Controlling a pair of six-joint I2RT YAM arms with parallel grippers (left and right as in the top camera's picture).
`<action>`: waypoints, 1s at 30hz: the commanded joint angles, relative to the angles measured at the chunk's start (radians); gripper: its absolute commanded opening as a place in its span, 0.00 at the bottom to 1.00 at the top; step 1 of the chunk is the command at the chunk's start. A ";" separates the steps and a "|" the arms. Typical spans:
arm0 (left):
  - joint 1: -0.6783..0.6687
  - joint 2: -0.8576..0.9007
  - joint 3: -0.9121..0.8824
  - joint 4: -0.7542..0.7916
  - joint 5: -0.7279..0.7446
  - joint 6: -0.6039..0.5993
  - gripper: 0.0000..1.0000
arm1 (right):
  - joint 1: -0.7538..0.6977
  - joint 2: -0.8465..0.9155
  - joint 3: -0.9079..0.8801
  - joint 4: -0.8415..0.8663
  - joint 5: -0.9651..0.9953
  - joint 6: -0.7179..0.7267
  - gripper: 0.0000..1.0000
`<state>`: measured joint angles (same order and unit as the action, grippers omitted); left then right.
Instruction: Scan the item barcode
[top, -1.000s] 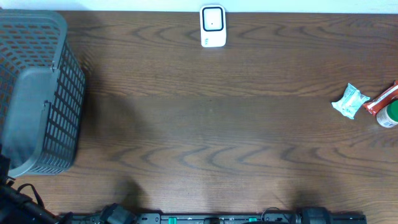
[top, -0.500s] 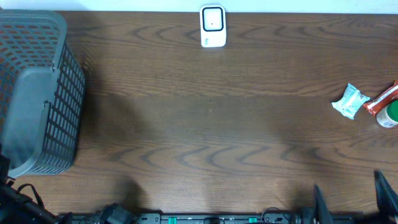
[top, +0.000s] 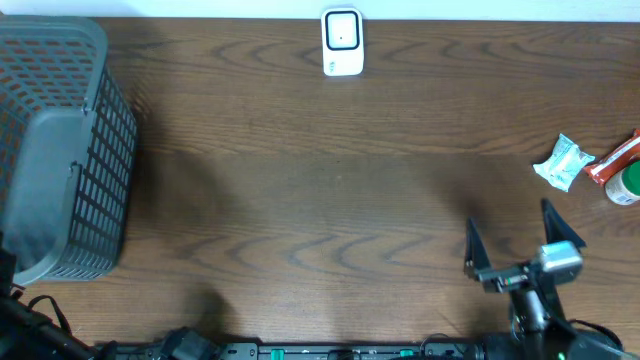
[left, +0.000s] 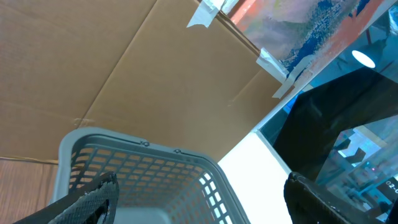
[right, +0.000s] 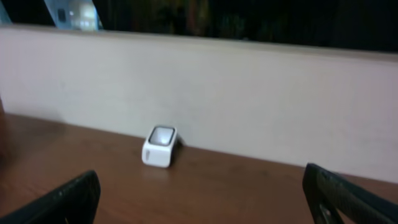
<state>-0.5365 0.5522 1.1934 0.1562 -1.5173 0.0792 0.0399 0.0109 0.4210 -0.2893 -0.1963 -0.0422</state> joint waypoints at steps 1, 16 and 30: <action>0.003 -0.005 0.002 0.002 -0.051 0.006 0.85 | 0.002 -0.005 -0.089 0.070 0.027 -0.008 0.99; 0.003 -0.005 0.002 0.002 -0.051 0.006 0.85 | 0.000 -0.006 -0.406 0.469 0.081 -0.008 0.99; 0.003 -0.005 0.002 0.002 -0.051 0.006 0.86 | 0.000 -0.006 -0.415 0.218 0.145 -0.008 0.99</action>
<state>-0.5365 0.5522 1.1934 0.1558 -1.5173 0.0792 0.0395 0.0109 0.0067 -0.0654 -0.0696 -0.0422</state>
